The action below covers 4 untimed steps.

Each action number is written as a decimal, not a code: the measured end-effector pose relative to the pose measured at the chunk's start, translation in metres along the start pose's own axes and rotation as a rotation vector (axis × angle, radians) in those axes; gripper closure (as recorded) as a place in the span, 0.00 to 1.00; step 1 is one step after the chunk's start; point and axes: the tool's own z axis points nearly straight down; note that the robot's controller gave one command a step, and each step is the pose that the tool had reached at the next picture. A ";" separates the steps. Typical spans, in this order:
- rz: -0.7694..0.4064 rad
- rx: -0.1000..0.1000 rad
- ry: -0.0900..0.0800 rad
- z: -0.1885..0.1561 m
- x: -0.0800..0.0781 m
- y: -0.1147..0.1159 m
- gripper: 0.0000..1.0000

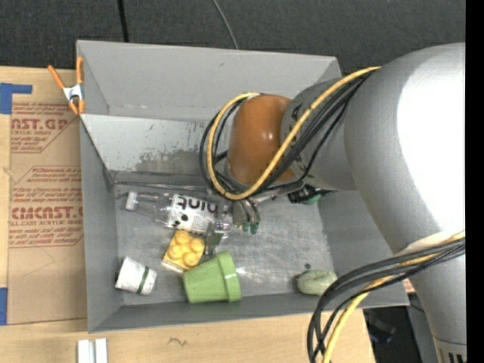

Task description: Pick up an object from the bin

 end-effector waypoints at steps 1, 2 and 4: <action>0.000 -0.001 0.000 -0.006 0.000 0.000 1.00; -0.001 0.001 0.011 -0.018 0.002 0.000 1.00; -0.001 -0.001 0.007 -0.054 0.001 0.001 1.00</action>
Offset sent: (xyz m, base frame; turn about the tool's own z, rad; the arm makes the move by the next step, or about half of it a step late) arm 0.0001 0.0002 0.0951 0.0000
